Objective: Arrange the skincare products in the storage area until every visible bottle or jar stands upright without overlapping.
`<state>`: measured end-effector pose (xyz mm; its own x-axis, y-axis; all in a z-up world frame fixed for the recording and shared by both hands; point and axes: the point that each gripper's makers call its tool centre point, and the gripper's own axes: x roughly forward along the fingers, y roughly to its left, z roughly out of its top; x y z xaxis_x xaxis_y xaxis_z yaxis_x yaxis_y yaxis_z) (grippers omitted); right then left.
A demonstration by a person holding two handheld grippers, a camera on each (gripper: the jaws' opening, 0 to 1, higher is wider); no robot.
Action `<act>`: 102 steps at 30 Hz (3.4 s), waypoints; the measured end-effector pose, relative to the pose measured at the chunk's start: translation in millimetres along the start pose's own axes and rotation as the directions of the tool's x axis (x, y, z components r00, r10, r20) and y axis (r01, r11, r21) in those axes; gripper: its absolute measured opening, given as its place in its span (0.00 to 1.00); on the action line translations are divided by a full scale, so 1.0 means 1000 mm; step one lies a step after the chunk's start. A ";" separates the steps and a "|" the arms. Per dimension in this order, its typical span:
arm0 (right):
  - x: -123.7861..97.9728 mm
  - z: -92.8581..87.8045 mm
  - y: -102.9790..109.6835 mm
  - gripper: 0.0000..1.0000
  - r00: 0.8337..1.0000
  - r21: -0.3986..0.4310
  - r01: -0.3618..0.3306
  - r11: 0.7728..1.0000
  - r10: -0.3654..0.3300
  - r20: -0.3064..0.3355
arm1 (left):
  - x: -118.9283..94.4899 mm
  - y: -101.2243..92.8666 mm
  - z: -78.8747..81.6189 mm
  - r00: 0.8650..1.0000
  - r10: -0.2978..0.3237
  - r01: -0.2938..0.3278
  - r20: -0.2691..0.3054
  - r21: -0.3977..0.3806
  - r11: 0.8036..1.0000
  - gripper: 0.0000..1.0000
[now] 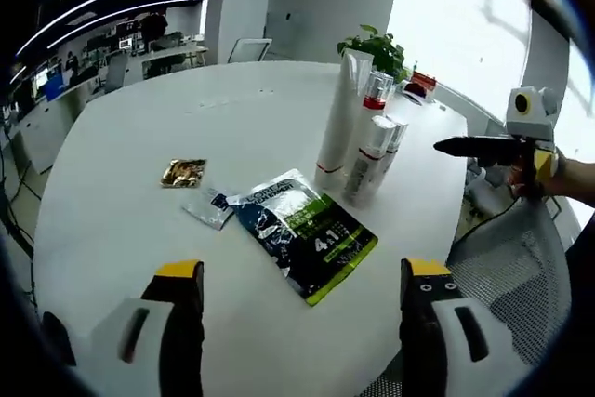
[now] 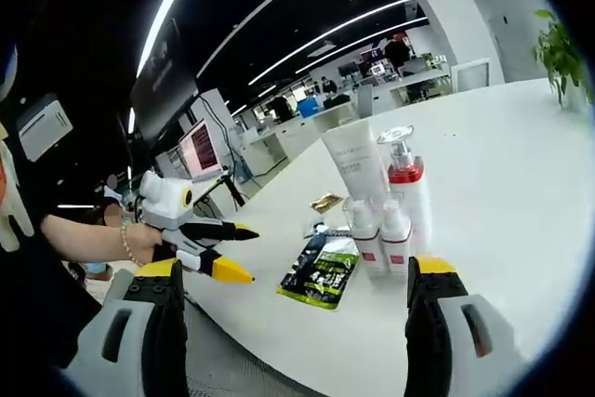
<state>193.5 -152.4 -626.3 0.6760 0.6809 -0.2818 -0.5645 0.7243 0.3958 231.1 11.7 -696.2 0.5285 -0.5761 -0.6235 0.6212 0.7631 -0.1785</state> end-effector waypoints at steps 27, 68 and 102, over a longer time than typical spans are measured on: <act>0.002 -0.003 0.004 1.00 1.000 -0.020 -0.022 1.000 0.022 -0.016 | -0.078 0.002 -0.023 0.991 0.086 -0.065 0.105 -0.190 0.980 0.99; 0.002 -0.006 0.005 1.00 0.999 -0.022 -0.019 1.000 0.019 -0.031 | -0.060 0.026 -0.006 0.996 0.060 -0.055 0.066 -0.065 0.996 0.94; 0.001 -0.009 -0.015 1.00 0.997 0.002 0.063 0.998 -0.063 -0.041 | 0.059 0.093 0.022 0.991 0.000 0.030 -0.133 0.220 0.975 0.70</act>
<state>198.4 -161.5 -639.9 0.6901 0.6380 -0.3416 -0.5199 0.7654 0.3793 332.6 42.2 -732.4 0.4468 -0.5325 -0.7190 0.7488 0.6623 -0.0251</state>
